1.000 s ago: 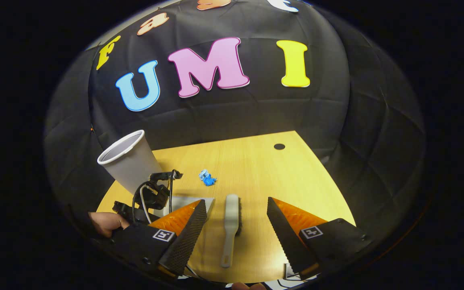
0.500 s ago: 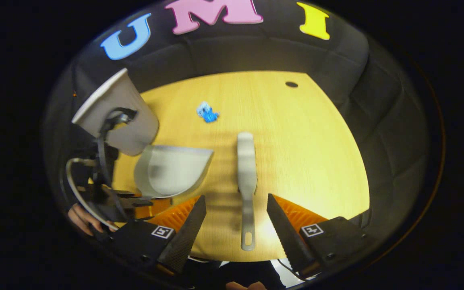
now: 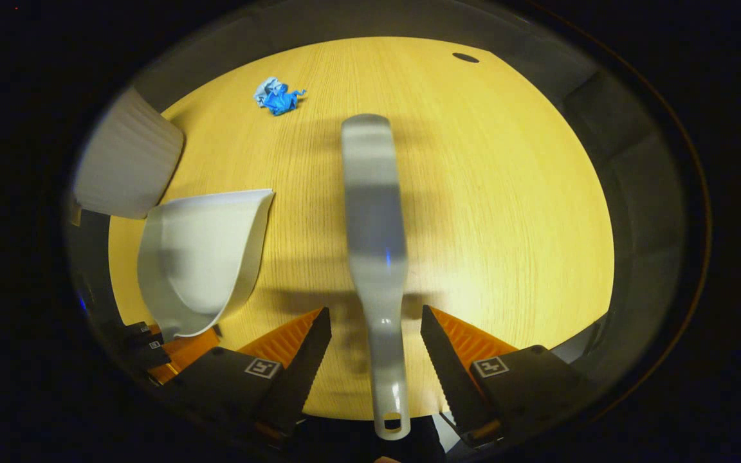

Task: Pick up the small broom and dustpan from the desktop, sweep the trash into the dustpan with the broom, and then empty the trash into the garbage bin.

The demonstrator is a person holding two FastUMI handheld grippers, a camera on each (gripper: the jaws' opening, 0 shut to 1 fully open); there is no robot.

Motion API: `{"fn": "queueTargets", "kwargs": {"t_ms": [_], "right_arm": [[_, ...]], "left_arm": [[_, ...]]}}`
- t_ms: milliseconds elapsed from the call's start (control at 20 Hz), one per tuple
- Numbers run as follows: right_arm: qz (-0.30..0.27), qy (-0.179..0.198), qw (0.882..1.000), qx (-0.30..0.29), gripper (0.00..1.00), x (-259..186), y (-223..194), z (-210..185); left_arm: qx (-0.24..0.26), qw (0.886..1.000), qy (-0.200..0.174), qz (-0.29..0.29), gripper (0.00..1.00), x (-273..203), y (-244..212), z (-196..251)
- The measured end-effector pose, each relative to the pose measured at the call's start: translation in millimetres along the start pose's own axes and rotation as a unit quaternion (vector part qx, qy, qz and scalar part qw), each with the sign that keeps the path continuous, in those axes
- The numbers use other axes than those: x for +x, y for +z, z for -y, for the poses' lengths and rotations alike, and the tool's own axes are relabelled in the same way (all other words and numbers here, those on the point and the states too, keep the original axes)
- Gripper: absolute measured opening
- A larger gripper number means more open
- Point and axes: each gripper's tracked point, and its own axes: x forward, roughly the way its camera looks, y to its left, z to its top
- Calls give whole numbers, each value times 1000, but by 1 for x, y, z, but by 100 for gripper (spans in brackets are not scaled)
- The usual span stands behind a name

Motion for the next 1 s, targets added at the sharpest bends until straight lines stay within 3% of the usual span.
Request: {"fn": "queueTargets", "kwargs": {"t_ms": [100,150,200,250,350,400,600,650,700,750,800,1000], "right_arm": [[-20,-4,1000,-10,73,7,-3,-1],[-26,-4,1000,-13,77,10,-3,-2],[-32,3,999,-11,55,11,-3,-6],[-36,7,999,-12,44,12,-3,-8],[-44,3,999,-7,39,12,2,-5],[-49,6,999,-7,32,10,4,-5],[-47,16,998,-42,26,8,16,2],[-45,12,997,-58,19,6,24,7],[-37,10,997,-71,27,3,36,11],[-27,11,996,-79,19,-2,53,13],[-16,15,996,-84,27,-6,71,14],[11,8,993,-120,26,-7,146,21]], "left_arm": [[-1,1000,-1,-2,30,-1,-1,0],[0,1000,0,-3,30,0,0,0],[-1,1000,-1,-3,30,0,1,1],[-1,1000,-1,-3,30,0,-1,0],[-3,1000,-1,-5,30,-1,-1,0],[-2,1000,0,-7,30,-1,-2,0],[23,1000,5,-16,29,0,2,-1],[36,999,8,-18,29,-3,4,-4],[48,999,11,-19,29,-6,6,-7],[65,998,14,-17,29,-10,12,-8],[88,996,19,-13,29,-15,17,-11],[146,988,32,-34,30,-18,35,-26]]}}
